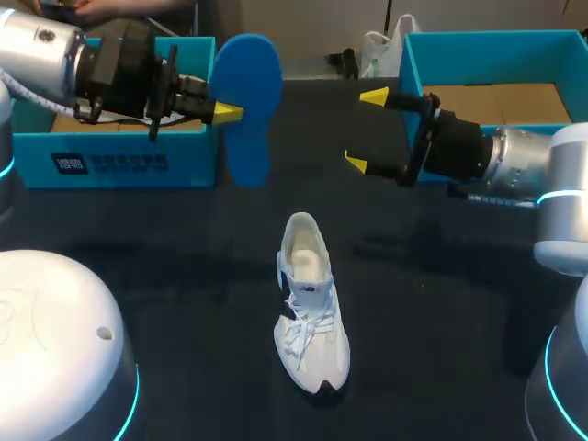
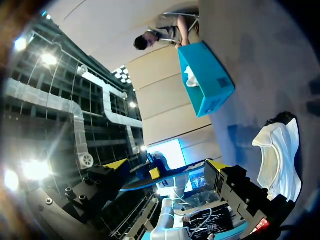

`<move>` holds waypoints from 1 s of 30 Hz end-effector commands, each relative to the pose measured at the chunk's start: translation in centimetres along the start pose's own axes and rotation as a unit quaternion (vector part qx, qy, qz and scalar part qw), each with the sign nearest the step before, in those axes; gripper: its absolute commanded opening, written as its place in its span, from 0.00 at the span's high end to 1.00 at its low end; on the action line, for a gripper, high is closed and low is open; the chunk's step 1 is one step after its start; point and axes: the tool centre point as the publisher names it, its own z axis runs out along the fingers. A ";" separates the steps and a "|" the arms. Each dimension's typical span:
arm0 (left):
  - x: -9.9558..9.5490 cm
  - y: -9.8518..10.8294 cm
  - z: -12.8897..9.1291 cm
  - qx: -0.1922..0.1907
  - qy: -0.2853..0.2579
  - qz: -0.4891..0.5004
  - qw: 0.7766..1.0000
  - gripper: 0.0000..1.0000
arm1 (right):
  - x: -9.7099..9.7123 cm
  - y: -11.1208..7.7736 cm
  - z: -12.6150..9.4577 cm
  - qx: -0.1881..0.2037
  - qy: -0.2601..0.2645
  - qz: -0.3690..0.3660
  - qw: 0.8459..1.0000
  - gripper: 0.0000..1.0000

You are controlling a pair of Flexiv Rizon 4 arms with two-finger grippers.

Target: Take the shoe out of the shoebox, open the shoe tongue, remove and reinsert the insole, then place the shoe into the shoebox

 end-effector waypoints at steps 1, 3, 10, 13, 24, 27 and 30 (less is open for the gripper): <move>-0.2 1.1 -0.5 0.006 0.027 -0.107 0.994 1.00 | 0.0 -0.1 0.0 0.000 -0.001 0.000 1.000 0.00; -0.2 1.8 -0.7 0.006 0.025 -0.149 0.989 1.00 | 0.0 -0.1 0.0 0.000 -0.001 0.000 1.000 0.00; -0.8 3.5 -0.7 0.038 0.056 -0.300 0.951 1.00 | 0.0 -0.1 0.0 0.000 -0.001 0.000 1.000 0.00; -0.8 3.5 -0.7 0.038 0.056 -0.300 0.951 1.00 | 0.0 -0.1 0.0 0.000 -0.001 0.000 1.000 0.00; -0.6 4.1 -0.3 0.033 0.055 -0.403 0.913 1.00 | 0.0 -0.1 0.0 0.000 -0.001 0.000 1.000 0.00; -0.6 4.6 -0.1 0.032 0.056 -0.464 0.884 1.00 | 0.0 -0.1 0.0 0.000 -0.001 0.000 1.000 0.00; -0.5 5.2 0.1 0.034 0.061 -0.501 0.862 1.00 | 0.0 -0.1 0.0 0.000 -0.001 0.000 1.000 0.00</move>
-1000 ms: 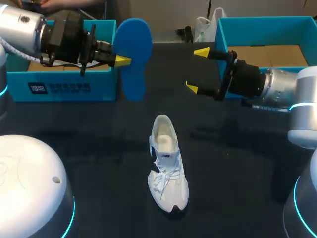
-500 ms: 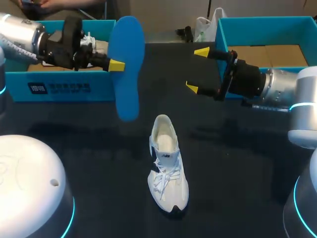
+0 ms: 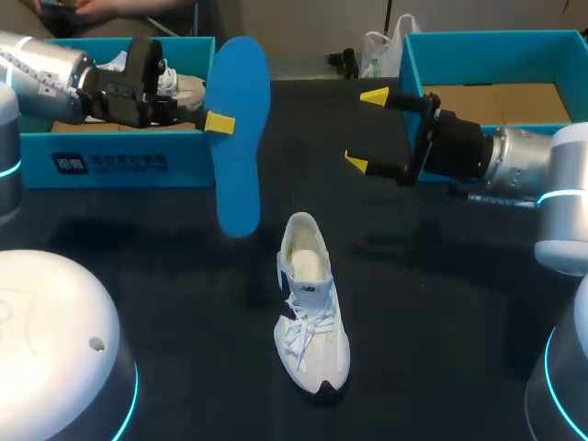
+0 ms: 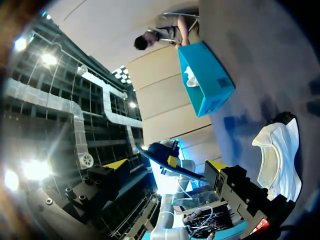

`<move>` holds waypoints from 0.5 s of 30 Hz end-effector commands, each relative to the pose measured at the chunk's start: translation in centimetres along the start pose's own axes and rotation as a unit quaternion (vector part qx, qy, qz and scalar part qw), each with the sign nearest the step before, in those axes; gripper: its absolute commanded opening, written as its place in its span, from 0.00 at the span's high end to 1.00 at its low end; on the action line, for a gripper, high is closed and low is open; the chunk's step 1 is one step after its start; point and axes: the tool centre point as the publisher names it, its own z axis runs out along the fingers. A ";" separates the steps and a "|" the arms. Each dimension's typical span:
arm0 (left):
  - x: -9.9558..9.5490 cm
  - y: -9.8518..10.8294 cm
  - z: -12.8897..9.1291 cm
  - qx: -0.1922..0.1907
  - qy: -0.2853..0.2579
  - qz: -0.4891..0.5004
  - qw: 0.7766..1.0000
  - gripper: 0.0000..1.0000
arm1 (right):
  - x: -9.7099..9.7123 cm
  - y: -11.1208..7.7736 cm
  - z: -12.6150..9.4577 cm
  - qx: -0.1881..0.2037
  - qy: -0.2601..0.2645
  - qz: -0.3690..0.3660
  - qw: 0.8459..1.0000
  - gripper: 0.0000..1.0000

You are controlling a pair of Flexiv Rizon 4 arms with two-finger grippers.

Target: Take the shoe out of the shoebox, open the shoe tongue, remove and reinsert the insole, then place the shoe into the shoebox

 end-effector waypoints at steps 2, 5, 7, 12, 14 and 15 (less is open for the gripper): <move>-0.7 0.9 0.3 0.004 0.006 -0.112 0.994 1.00 | 0.0 -0.1 0.0 -0.001 0.000 0.000 1.000 0.00; -0.9 1.2 0.4 0.009 0.007 -0.146 0.989 1.00 | 0.0 -0.1 0.0 -0.001 0.000 0.000 1.000 0.00; -1.2 1.4 0.6 0.010 0.008 -0.162 0.987 1.00 | 0.0 -0.1 0.0 -0.001 0.000 0.000 1.000 0.00; -2.3 1.6 0.7 0.029 0.002 -0.214 0.976 1.00 | 0.0 -0.1 0.0 -0.001 0.000 0.000 1.000 0.00; -2.6 1.7 1.1 0.033 0.000 -0.229 0.973 1.00 | 0.0 -0.1 0.0 -0.001 0.000 0.000 1.000 0.00; -2.8 1.8 1.3 0.034 0.002 -0.235 0.971 1.00 | 0.0 -0.1 0.0 -0.001 0.000 0.000 1.000 0.00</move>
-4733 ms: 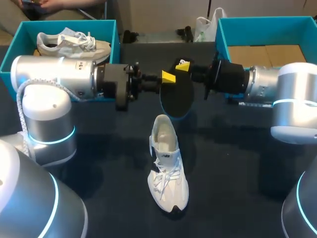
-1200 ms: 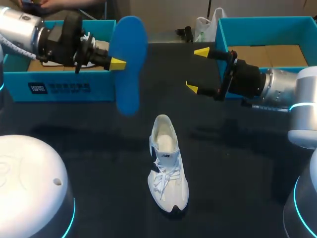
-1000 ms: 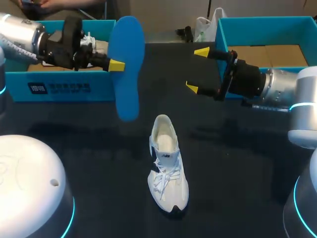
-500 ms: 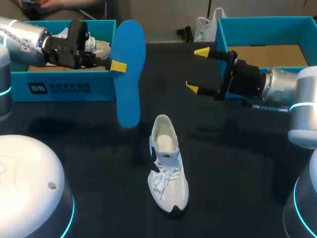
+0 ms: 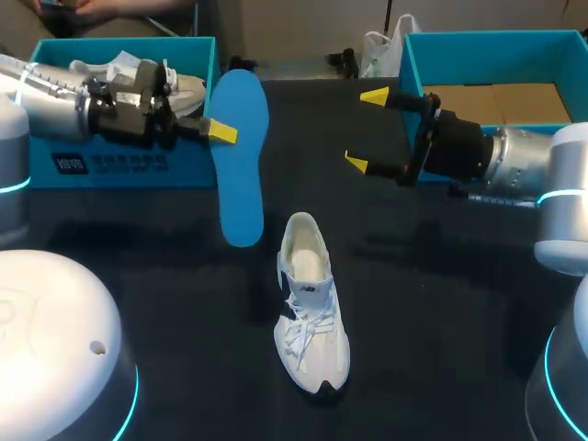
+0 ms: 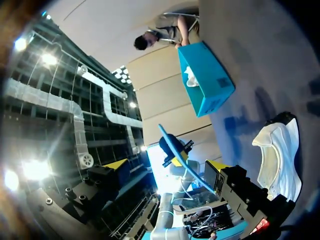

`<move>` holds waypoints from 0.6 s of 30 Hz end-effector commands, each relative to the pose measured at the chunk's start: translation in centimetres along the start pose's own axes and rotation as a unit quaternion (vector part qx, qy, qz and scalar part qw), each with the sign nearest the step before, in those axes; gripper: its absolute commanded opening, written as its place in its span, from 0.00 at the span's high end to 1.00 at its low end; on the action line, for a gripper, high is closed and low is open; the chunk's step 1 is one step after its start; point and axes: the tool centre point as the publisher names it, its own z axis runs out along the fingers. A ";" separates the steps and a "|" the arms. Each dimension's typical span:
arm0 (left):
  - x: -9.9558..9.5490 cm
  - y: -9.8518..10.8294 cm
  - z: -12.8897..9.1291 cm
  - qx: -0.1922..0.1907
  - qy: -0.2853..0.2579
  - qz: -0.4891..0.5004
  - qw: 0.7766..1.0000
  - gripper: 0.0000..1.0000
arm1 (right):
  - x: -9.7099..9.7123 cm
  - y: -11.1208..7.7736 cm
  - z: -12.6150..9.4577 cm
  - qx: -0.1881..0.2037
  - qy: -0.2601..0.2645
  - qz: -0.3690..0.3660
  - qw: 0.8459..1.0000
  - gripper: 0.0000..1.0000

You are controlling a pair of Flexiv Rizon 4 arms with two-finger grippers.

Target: Take the shoe out of the shoebox, open the shoe tongue, remove and reinsert the insole, then place the shoe into the shoebox

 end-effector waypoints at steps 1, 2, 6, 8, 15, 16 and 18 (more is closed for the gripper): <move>-0.8 0.2 1.0 0.005 0.007 -0.024 1.000 1.00 | -0.1 -0.1 0.0 -0.001 0.000 0.000 1.000 0.00; -0.9 0.1 1.1 0.006 0.006 -0.028 1.000 1.00 | -0.1 -0.1 0.0 -0.001 0.000 0.000 1.000 0.00; -1.7 0.0 1.6 0.007 0.008 -0.061 0.998 1.00 | 0.2 0.1 0.0 0.010 -0.033 -0.030 0.999 0.00; -2.0 -0.2 1.7 0.012 0.010 -0.072 0.997 1.00 | 0.3 0.0 0.0 0.017 -0.061 -0.057 0.996 0.00; -2.5 -0.2 1.8 0.014 0.019 -0.102 0.995 1.00 | 1.1 -0.5 0.2 0.026 -0.151 -0.115 0.981 0.00; -2.6 -0.2 1.8 0.014 0.017 -0.101 0.995 1.00 | 1.2 -0.6 0.4 0.030 -0.164 -0.119 0.979 0.00; -2.7 -0.2 2.0 0.014 0.021 -0.109 0.994 1.00 | 1.4 -0.8 0.7 0.046 -0.185 -0.104 0.976 0.00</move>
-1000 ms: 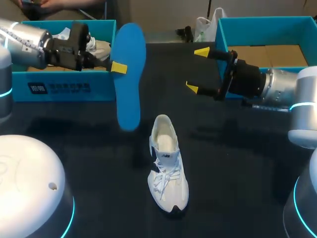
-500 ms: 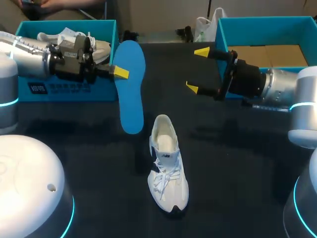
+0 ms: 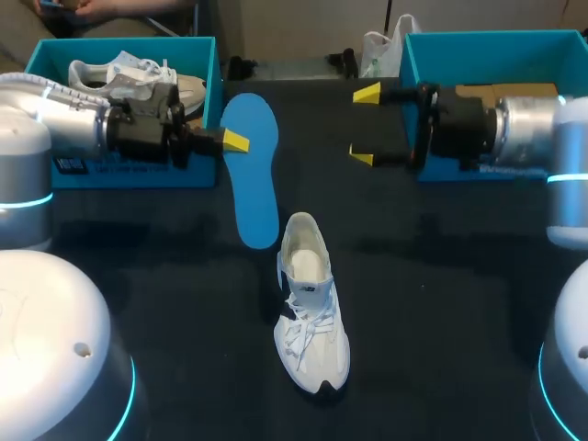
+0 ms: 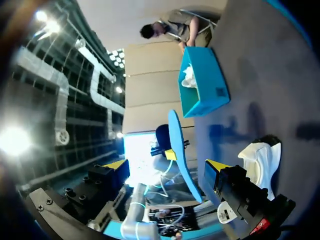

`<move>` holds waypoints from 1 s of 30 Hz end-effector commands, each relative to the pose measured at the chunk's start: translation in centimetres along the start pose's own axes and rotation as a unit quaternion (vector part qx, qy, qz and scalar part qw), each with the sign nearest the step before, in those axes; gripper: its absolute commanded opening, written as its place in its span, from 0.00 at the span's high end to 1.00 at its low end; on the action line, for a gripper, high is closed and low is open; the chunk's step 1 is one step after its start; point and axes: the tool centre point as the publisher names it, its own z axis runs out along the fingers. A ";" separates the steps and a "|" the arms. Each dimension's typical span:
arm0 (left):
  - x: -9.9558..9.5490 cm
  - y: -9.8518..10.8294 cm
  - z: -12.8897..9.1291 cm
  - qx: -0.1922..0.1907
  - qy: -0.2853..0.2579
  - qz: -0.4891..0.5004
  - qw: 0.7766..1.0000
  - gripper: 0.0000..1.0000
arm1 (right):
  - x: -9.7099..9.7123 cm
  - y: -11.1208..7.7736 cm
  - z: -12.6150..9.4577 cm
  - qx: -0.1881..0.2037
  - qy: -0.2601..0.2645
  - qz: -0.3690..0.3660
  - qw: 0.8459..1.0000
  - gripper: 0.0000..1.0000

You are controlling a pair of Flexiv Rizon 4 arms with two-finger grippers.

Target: Take the shoe out of the shoebox, open the shoe tongue, remove and reinsert the insole, then place the shoe into the shoebox

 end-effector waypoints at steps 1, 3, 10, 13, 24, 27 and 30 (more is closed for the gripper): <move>-0.4 -0.2 0.4 -0.002 0.004 -0.005 1.000 1.00 | 1.3 -0.1 0.1 0.024 -0.074 0.014 0.997 0.00; -0.5 -0.1 0.7 -0.002 0.003 -0.005 1.000 1.00 | 1.3 -0.1 0.1 0.024 -0.074 0.014 0.997 0.00; -0.4 0.1 1.7 -0.003 0.012 -0.025 1.000 1.00 | 1.3 -0.1 0.1 0.024 -0.074 0.014 0.997 0.00; -0.4 0.2 2.0 -0.002 0.018 -0.034 0.999 1.00 | 1.8 -0.2 0.5 0.026 -0.116 -0.006 0.993 0.00; -0.3 0.5 2.5 -0.010 0.022 -0.042 0.999 1.00 | 4.0 -0.9 2.5 0.046 -0.293 -0.053 0.953 0.00; -0.3 0.5 2.5 -0.010 0.022 -0.042 0.999 1.00 | 4.7 -1.0 3.4 0.053 -0.342 -0.054 0.937 0.00; -0.3 0.5 2.5 -0.010 0.022 -0.042 0.999 1.00 | 5.1 -1.3 4.3 0.061 -0.383 -0.053 0.920 0.00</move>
